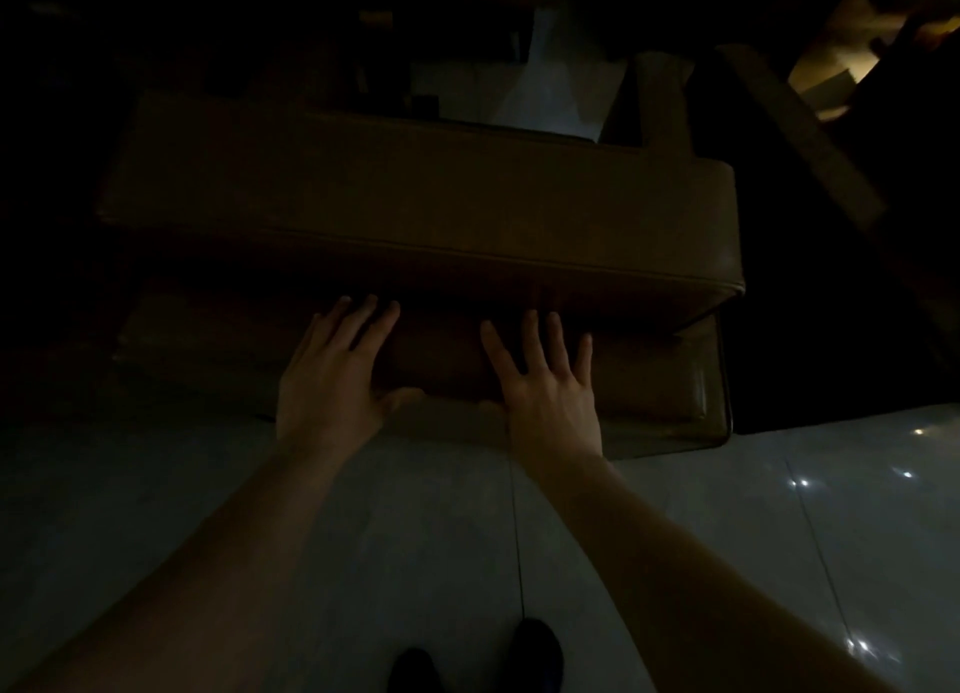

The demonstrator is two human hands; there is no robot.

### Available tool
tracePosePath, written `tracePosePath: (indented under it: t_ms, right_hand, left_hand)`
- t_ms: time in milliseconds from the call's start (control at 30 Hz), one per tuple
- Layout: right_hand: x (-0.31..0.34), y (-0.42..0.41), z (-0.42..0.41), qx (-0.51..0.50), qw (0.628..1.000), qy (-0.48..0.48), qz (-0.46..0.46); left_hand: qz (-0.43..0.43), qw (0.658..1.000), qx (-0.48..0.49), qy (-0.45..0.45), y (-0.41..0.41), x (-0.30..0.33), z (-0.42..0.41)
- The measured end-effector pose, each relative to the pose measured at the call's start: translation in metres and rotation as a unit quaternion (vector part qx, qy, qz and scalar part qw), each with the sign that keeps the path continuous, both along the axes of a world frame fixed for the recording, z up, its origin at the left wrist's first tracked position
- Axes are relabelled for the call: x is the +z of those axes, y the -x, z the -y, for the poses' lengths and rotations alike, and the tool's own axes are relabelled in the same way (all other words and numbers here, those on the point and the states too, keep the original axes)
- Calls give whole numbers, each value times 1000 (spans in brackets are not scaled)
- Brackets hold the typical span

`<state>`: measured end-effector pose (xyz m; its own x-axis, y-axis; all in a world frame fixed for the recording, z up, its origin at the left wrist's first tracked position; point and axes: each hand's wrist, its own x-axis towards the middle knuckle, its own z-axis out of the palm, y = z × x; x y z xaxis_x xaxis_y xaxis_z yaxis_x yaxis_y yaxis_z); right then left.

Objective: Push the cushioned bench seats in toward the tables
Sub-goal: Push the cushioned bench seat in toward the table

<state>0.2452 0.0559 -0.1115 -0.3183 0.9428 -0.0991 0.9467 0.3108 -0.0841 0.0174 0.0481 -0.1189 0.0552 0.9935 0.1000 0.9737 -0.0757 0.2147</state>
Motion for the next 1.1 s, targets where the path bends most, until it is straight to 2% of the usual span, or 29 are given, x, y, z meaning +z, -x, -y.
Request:
tracePosePath:
  t_ms: [500, 800, 1100]
  right_hand:
    - [-1, -16, -5, 20, 999, 9, -32]
    - [2, -65, -23, 15, 1000, 23, -10]
    - [14, -69, -23, 15, 999, 48, -1]
  left_hand:
    - [-16, 1000, 27, 2, -18, 1, 1]
    - [3, 1000, 25, -8, -66, -6, -9]
    - [-2, 998, 24, 52, -74, 10, -15]
